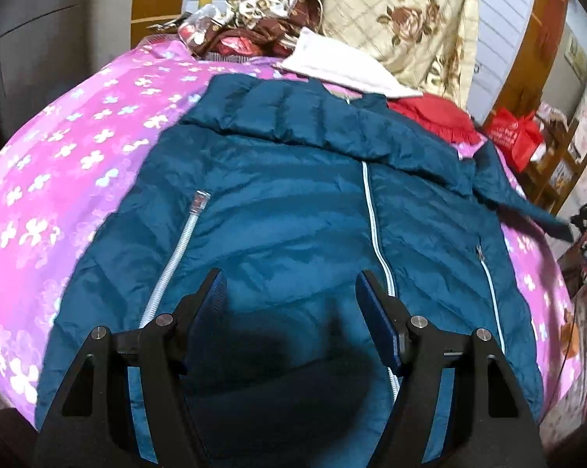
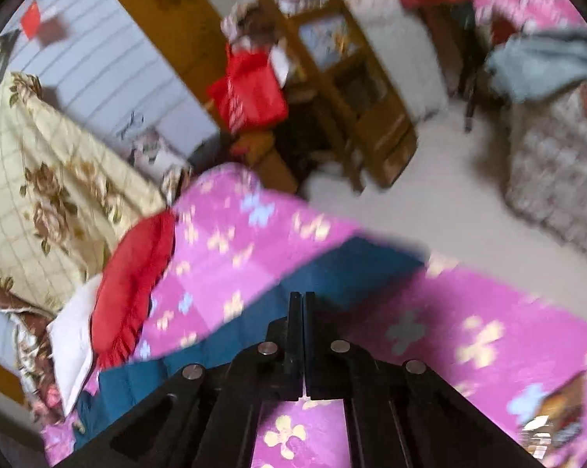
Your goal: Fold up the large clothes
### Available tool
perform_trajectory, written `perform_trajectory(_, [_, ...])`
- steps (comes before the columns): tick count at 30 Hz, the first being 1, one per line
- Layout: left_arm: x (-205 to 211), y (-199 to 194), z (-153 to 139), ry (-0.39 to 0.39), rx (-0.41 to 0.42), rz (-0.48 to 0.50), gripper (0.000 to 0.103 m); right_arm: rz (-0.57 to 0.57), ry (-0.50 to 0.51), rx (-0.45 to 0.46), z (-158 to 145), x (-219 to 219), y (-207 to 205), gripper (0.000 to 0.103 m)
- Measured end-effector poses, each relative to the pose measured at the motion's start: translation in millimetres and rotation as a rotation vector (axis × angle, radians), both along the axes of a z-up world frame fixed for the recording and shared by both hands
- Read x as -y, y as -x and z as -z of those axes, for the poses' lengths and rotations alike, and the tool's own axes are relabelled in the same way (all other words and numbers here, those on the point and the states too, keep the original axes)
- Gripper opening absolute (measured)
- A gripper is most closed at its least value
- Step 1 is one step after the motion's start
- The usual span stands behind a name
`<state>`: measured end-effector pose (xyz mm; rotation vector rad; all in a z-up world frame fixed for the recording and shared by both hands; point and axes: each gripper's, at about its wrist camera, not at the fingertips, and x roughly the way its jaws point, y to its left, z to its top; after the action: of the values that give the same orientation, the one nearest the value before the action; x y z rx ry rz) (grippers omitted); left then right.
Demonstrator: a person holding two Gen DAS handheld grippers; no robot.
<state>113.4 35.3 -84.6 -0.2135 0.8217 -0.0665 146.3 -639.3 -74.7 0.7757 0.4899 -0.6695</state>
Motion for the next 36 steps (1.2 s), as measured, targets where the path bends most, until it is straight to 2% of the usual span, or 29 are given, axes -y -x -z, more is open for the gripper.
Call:
perform_trajectory(3, [-15, 6, -6, 0.015, 0.038, -0.006, 0.069, -0.04, 0.064, 0.012, -46, -22, 1, 0.0])
perform_trajectory(5, [-24, 8, -8, 0.036, 0.055, -0.011, 0.069, -0.109, 0.079, 0.039, -73, -44, -2, 0.0])
perform_trajectory(6, [-28, 9, -9, 0.047, 0.059, -0.013, 0.069, -0.152, 0.056, 0.059, -80, -52, -4, 0.0])
perform_trajectory(8, [-37, 12, -10, 0.071, 0.059, -0.02, 0.069, -0.262, -0.054, 0.097, -81, -71, -7, 0.009])
perform_trajectory(9, [-43, 15, -11, 0.095, 0.062, -0.019, 0.069, -0.291, -0.084, 0.091, -78, -75, -9, 0.035])
perform_trajectory(10, [-47, 17, -11, 0.105, 0.063, -0.02, 0.069, -0.327, -0.122, 0.076, -69, -82, -9, 0.072])
perform_trajectory(11, [-50, 20, -11, 0.111, 0.064, -0.024, 0.069, -0.347, -0.141, 0.07, -60, -87, -7, 0.083])
perform_trajectory(12, [-54, 22, -11, 0.116, 0.063, -0.028, 0.069, -0.352, -0.141, 0.074, -51, -92, -2, 0.084])
perform_trajectory(14, [-60, 26, -11, 0.126, 0.065, -0.036, 0.069, -0.354, -0.132, 0.066, -26, -97, 9, 0.084])
perform_trajectory(15, [-63, 27, -10, 0.125, 0.064, -0.04, 0.069, -0.359, -0.15, 0.046, -10, -96, 12, 0.081])
perform_trajectory(16, [-64, 27, -10, 0.124, 0.062, -0.044, 0.069, -0.352, -0.173, 0.027, 6, -93, 16, 0.07])
perform_trajectory(17, [-65, 27, -9, 0.125, 0.06, -0.047, 0.069, -0.331, -0.196, 0.009, 24, -88, 20, 0.066])
perform_trajectory(21, [-58, 21, -6, 0.123, 0.041, -0.046, 0.069, -0.24, -0.279, -0.007, 74, -60, 20, 0.065])
perform_trajectory(27, [-39, 6, -3, 0.1, 0.018, -0.03, 0.069, -0.153, -0.328, -0.04, 119, -26, 3, 0.065])
perform_trajectory(30, [-30, -1, -3, 0.089, 0.014, -0.017, 0.069, -0.112, -0.288, -0.016, 118, -17, -5, 0.064])
perform_trajectory(32, [-24, -4, -4, 0.077, 0.02, -0.005, 0.069, -0.097, -0.265, -0.039, 119, -12, -12, 0.036])
perform_trajectory(33, [-22, -5, -4, 0.067, 0.023, -0.002, 0.069, -0.091, -0.253, -0.058, 119, -10, -15, 0.013])
perform_trajectory(36, [-19, -7, -3, 0.042, 0.028, 0.005, 0.069, -0.063, -0.202, -0.078, 105, -13, -15, 0.007])
